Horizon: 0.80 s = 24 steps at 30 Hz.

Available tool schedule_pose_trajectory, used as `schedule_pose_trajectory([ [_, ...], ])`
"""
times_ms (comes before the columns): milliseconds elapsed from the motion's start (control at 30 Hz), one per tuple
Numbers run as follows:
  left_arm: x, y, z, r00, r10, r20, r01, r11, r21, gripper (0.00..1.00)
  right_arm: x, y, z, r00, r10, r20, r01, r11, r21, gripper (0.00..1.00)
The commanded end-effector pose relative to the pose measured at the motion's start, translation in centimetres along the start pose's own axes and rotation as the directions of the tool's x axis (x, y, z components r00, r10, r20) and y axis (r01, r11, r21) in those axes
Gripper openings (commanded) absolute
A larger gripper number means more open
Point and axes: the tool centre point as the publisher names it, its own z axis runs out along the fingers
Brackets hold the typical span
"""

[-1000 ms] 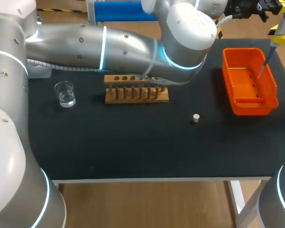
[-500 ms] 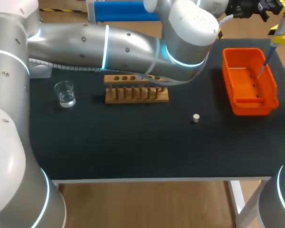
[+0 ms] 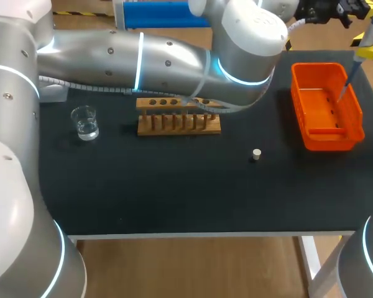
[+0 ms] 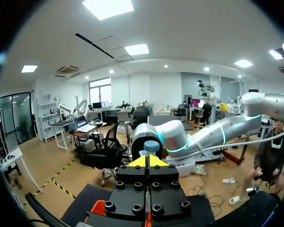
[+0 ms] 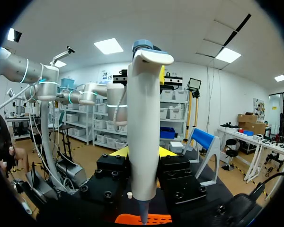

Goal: Invert the test tube, pick up the pipette, mount the tip to pipette, aspirate from beaker and dispense into the tube, eject the tip, return the pipette, and cap with the stopper.

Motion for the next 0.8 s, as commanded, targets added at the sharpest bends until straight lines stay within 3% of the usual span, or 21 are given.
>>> schedule_pose_trajectory([
  [33,0.2,0.7,0.4,1.000,0.001,0.002,-0.002,0.997,0.072,0.00,0.0,0.2,-0.1,1.000,-0.001,-0.002,0.001,1.000,0.002,0.00],
  [800,0.7,2.2,0.9,1.000,-0.009,-0.008,0.009,0.999,0.050,0.00,0.0,0.2,-0.1,1.000,-0.001,-0.002,0.001,1.000,0.002,0.00],
])
